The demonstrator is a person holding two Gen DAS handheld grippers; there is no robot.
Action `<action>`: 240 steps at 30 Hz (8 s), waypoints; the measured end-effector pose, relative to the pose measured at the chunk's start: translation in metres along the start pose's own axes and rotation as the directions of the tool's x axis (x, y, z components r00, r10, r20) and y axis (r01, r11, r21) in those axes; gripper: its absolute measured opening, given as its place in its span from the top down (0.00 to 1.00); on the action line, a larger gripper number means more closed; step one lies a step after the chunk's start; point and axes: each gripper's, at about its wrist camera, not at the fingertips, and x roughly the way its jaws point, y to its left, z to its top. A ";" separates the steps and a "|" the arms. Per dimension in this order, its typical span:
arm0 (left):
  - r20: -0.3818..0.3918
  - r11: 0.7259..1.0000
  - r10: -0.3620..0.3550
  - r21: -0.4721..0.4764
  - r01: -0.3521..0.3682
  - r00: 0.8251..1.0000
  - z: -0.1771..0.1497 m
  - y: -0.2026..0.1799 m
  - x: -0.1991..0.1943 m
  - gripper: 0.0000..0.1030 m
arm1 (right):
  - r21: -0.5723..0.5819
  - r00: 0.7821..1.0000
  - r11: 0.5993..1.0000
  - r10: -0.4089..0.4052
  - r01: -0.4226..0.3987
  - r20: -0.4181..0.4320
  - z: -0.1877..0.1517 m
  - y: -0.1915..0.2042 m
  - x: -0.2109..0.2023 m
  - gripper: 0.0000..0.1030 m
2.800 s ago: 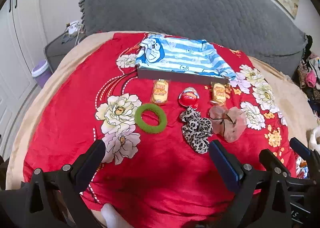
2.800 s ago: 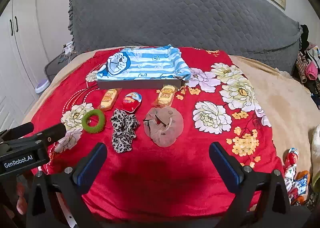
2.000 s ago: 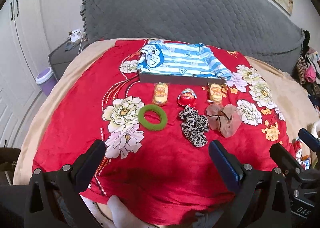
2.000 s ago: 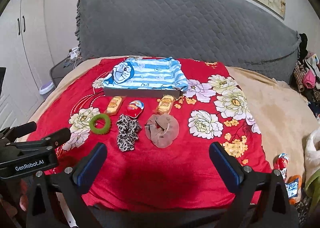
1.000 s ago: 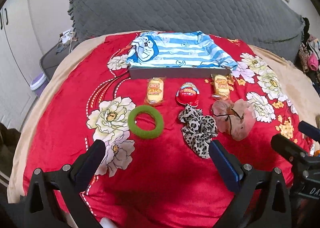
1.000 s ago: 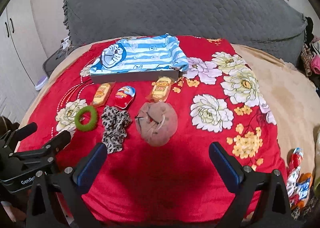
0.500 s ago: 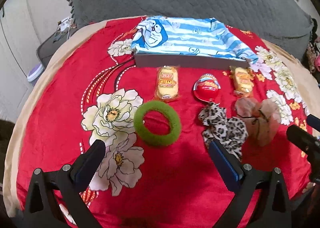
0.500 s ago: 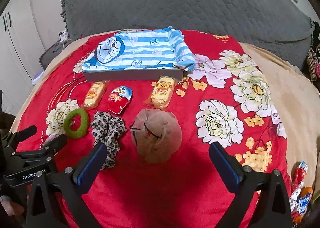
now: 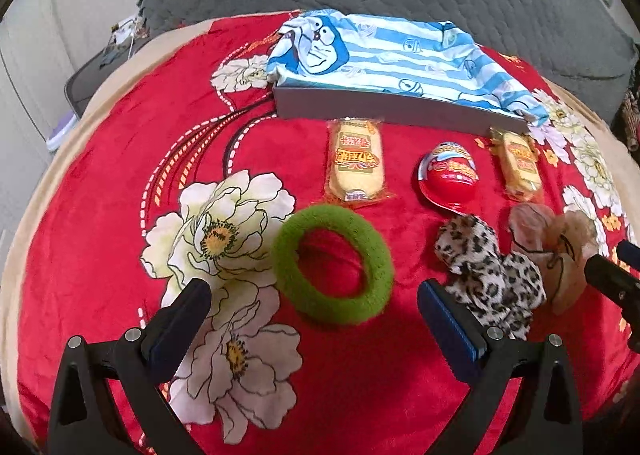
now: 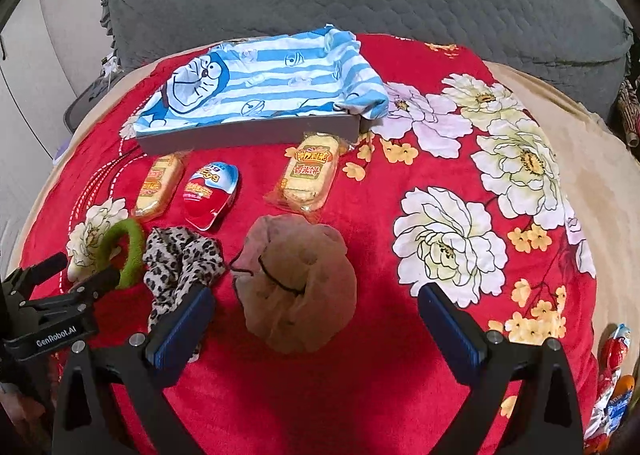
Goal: Organize objects
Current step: 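Grasp the green fuzzy ring with the left tool while the right tool grasps the beige scrunchie, then lift and carry the green ring and beige scrunchie toward the striped shirt, then lower the green ring onto the shirt with the left tool while the right tool lowers the scrunchie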
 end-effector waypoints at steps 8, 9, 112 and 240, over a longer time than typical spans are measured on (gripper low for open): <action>-0.012 1.000 -0.020 0.014 0.020 1.000 0.004 -0.001 0.017 0.00 | -0.004 1.000 1.000 -0.004 0.004 -0.015 0.006 0.001 0.017 0.01; -0.011 1.000 -0.019 0.020 0.019 1.000 0.005 -0.002 0.019 0.00 | -0.001 1.000 1.000 -0.003 0.003 -0.017 0.007 0.001 0.019 0.01; 0.133 1.000 -0.013 -0.013 0.014 0.991 0.015 -0.019 -0.077 0.88 | -0.128 0.960 0.972 0.219 -0.199 0.172 0.009 0.029 -0.062 0.89; 0.210 0.999 -0.010 0.035 0.002 0.978 0.260 -0.062 0.060 0.88 | -0.101 0.942 0.980 0.193 -0.171 0.275 0.241 0.032 0.065 0.89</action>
